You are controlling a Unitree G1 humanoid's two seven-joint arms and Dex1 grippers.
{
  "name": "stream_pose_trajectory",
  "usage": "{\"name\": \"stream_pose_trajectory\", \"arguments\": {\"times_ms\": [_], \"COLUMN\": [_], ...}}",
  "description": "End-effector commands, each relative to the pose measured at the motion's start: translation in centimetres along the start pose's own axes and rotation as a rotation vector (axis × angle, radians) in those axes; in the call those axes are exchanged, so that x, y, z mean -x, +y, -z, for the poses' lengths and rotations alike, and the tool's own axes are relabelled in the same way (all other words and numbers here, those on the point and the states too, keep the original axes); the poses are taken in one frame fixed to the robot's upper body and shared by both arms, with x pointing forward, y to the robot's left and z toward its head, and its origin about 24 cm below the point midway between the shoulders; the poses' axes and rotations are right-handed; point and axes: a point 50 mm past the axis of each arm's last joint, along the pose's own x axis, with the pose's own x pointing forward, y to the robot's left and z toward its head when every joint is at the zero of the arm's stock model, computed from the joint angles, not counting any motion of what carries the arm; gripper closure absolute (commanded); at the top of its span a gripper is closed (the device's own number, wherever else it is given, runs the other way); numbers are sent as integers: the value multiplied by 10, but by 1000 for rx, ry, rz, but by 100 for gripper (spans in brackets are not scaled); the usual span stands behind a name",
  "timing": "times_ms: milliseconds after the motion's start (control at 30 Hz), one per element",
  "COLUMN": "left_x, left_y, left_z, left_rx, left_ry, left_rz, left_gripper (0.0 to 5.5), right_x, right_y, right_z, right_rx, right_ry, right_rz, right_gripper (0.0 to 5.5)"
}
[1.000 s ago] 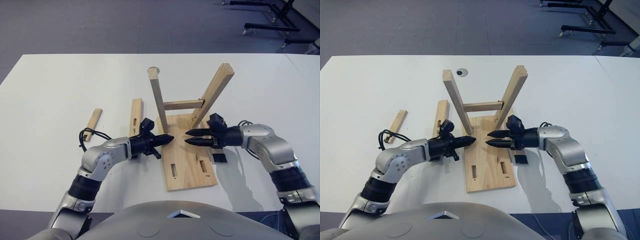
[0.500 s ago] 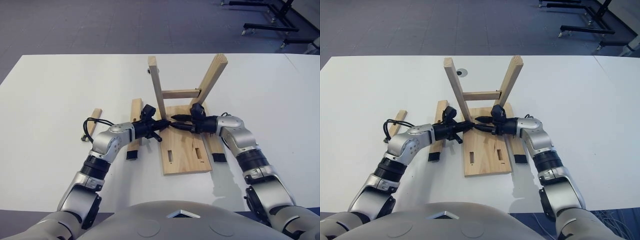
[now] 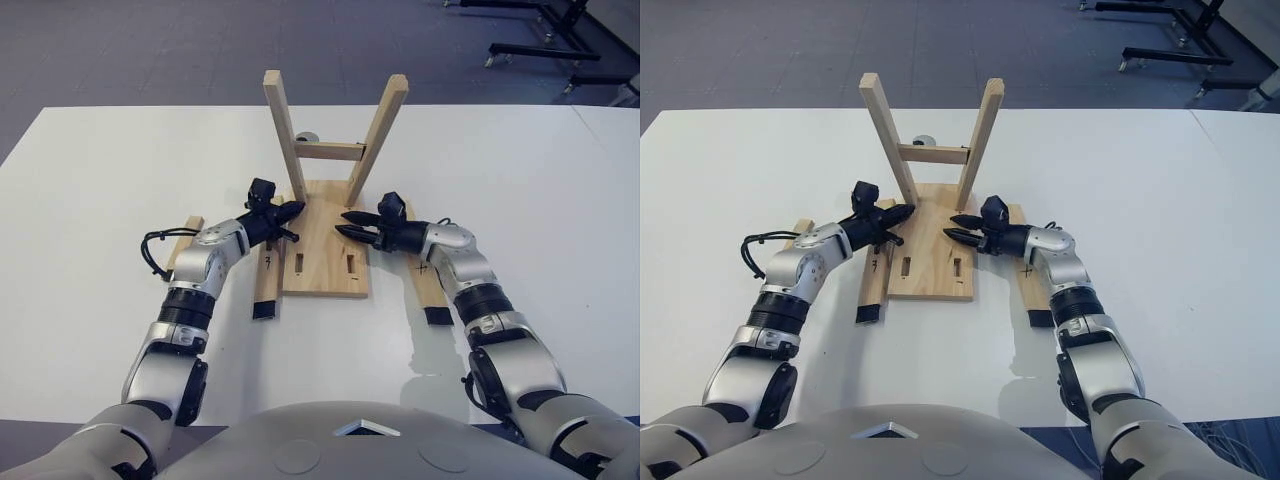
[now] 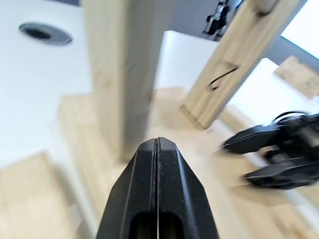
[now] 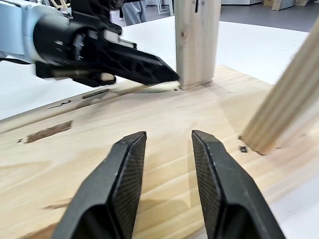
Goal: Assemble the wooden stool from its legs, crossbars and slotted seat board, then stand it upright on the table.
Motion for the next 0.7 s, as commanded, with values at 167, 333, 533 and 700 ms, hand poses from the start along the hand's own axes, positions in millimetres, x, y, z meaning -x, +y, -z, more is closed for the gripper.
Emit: {"name": "stream_pose_trajectory", "arguments": {"times_ms": [167, 333, 533, 700], "left_x": [16, 70, 127, 128], "left_y": [-16, -14, 14, 12], "left_z": [-28, -42, -26, -23], "left_rx": [51, -66, -267, -132], "left_ry": [-208, -233, -76, -263], "left_rz": [132, 100, -291, -677], "left_gripper": [550, 550, 550, 550], "right_x": [17, 69, 115, 101], "right_y": [-7, 4, 34, 68], "right_z": [-10, -38, -62, -52], "right_rx": [41, 103, 95, -18], "right_ry": [-43, -136, -177, -118], "right_rz": [56, 181, 434, 680], "right_gripper": [382, 382, 382, 382]}}
